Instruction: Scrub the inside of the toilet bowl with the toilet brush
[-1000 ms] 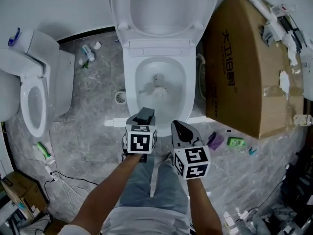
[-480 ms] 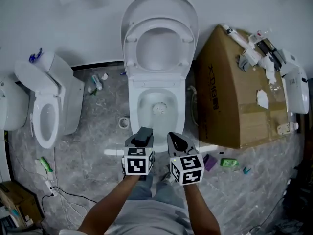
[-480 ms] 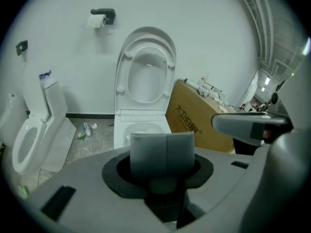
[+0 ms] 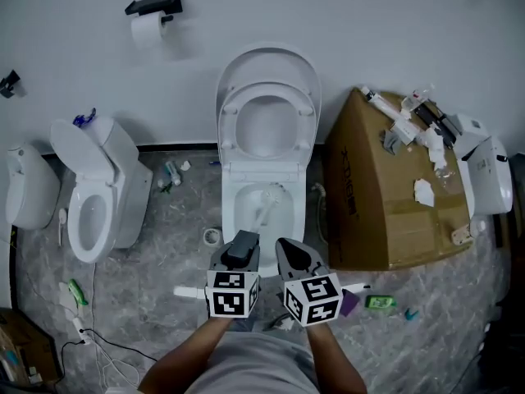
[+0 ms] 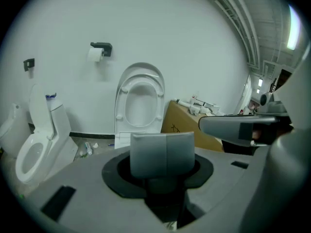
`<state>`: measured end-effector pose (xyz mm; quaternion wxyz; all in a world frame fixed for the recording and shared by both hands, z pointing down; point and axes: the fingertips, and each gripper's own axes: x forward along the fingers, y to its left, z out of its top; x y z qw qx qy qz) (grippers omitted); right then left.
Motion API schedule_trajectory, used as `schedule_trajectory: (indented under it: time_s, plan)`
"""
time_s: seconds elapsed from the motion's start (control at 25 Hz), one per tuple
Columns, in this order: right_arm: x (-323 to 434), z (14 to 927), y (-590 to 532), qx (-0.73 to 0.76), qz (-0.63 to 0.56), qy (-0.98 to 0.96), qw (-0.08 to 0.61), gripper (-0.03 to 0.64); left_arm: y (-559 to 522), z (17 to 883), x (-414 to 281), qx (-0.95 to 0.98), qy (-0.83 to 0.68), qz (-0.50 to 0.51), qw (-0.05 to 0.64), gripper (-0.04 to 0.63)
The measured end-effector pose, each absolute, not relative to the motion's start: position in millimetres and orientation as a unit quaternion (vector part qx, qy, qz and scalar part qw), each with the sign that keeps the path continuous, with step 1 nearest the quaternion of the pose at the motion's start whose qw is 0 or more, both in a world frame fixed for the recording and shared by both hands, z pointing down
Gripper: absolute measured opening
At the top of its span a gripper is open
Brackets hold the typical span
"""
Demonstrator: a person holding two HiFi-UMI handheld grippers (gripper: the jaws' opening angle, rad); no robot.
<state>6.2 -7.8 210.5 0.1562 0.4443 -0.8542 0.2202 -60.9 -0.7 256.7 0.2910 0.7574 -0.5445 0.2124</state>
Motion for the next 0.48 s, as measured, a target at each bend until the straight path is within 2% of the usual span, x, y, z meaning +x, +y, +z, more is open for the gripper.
schedule_trajectory:
  time_s: [0.28,0.48]
  plan:
    - [5,184,1,0.438,0.189,-0.867,0.146,-0.002,2,214,-56,0.777,-0.553,0.19,0.235,0.153]
    - [6,180,6,0.437,0.179,-0.87,0.146,-0.002,3,197,-53,0.787,-0.55,0.173,0.22,0.153]
